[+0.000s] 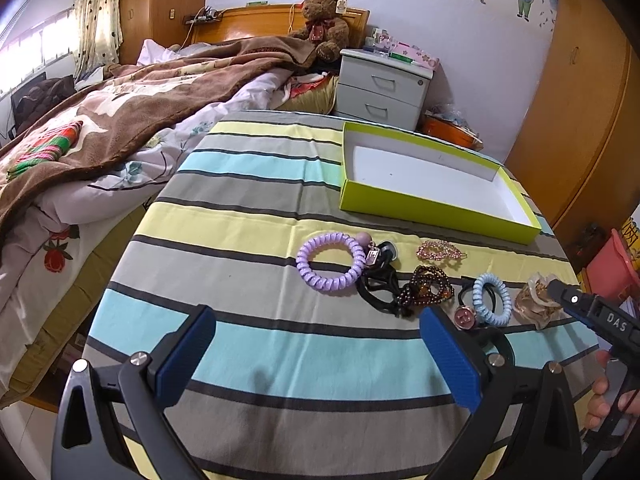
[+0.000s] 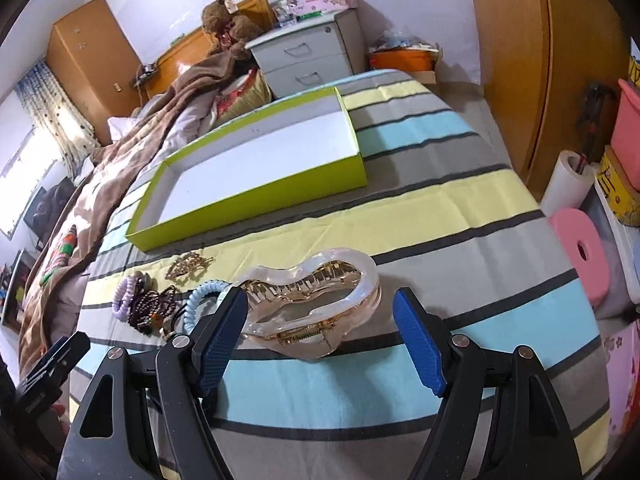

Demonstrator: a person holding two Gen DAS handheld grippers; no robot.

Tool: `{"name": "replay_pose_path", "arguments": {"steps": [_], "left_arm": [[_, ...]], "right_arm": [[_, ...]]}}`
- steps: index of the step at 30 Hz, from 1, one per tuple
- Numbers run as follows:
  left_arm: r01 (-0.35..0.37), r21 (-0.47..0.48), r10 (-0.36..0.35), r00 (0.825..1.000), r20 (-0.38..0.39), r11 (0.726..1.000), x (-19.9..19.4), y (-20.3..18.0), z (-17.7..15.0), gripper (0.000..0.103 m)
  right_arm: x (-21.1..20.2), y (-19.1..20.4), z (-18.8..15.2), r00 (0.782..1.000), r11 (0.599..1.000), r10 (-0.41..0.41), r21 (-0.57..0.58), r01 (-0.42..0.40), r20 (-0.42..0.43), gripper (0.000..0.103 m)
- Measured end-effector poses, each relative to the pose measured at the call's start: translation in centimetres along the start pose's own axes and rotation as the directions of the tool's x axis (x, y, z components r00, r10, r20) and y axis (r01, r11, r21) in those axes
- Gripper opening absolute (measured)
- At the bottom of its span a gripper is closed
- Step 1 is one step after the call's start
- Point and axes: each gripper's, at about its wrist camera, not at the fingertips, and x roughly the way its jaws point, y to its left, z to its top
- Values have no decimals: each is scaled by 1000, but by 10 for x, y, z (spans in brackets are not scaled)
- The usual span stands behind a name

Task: Organize jewelry
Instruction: 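Lower the right gripper onto the clear claw clip and close it, then close the left gripper on the purple coil hair tie while the right gripper holds the claw clip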

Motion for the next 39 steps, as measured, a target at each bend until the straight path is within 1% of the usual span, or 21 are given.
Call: {"name": "replay_pose_path", "arguments": {"steps": [2, 4, 7, 9, 10, 11, 12, 14, 18, 20, 21, 22, 23, 25, 28, 32, 35, 36, 37, 39], "left_arm": [[-1, 3, 1, 1000, -8, 1000, 2, 0, 1, 103], [-1, 2, 1, 1000, -14, 1000, 5, 1, 2, 103], [-2, -5, 2, 1000, -20, 1000, 7, 2, 3, 103], [-3, -4, 3, 1000, -25, 1000, 9, 2, 3, 103], [-4, -3, 4, 1000, -27, 1000, 9, 2, 3, 103], [-4, -3, 4, 1000, -30, 1000, 10, 2, 4, 103], [-2, -3, 2, 999, -32, 1000, 10, 2, 4, 103], [1, -2, -1, 999, -32, 1000, 10, 2, 6, 103], [-3, -2, 3, 1000, -28, 1000, 11, 4, 8, 103], [-7, -2, 7, 1000, -30, 1000, 12, 4, 9, 103], [-8, 1, 8, 999, -33, 1000, 13, 4, 8, 103], [-7, 1, 7, 999, -36, 1000, 14, 4, 8, 103], [-7, 3, 8, 999, -38, 1000, 14, 4, 8, 103], [-9, 4, 9, 999, -41, 1000, 15, 5, 8, 103], [-10, 1, 10, 999, -47, 1000, 18, 6, 8, 103], [-9, 4, 9, 998, -54, 1000, 20, 6, 8, 103], [-9, 6, 9, 998, -58, 1000, 22, 6, 9, 103], [-10, 5, 11, 998, -60, 1000, 22, 6, 9, 103], [-12, 2, 12, 998, -62, 1000, 23, 7, 10, 103], [-9, 0, 9, 998, -63, 1000, 24, 7, 12, 103]], "right_arm": [[3, -1, 1, 1000, 1000, -7, 13, 7, -6, 63], [5, -2, 1, 1000, 1000, -2, 25, 2, -14, 58], [5, -4, 2, 1000, 999, 5, 40, -4, -10, 54], [4, -4, 2, 1000, 999, 12, 45, -12, -1, 41], [2, -3, 3, 1000, 999, 17, 43, -18, 9, 29], [0, -2, 4, 1000, 999, 10, 37, -11, 12, 25], [-1, -2, 6, 1000, 1000, 2, 25, -2, 13, 23], [-2, -1, 7, 1000, 1000, 7, 18, -8, 11, 11], [-2, -2, 13, 1000, 1000, 0, -29, 0, 8, 10], [0, 0, 16, 1000, 998, 6, -67, -6, -11, 10], [0, 0, 17, 1000, 998, -8, -66, 7, -9, 12], [0, 0, 17, 1000, 997, -19, -68, 18, -9, 19], [1, -1, 17, 999, 996, -35, -77, 34, -17, 23], [2, 1, 16, 998, 995, -48, -90, 45, -30, 26], [6, 3, 14, 998, 992, -55, -119, 49, -44, 27], [13, 6, 10, 995, 984, -89, -161, 79, -56, 27], [11, 8, 9, 993, 978, -109, -183, 101, -35, 26], [10, 10, 9, 993, 975, -117, -193, 110, -28, 23], [9, 11, 9, 993, 973, -118, -202, 111, -23, 13], [8, 11, 10, 993, 972, -114, -207, 108, -19, 13]]}}
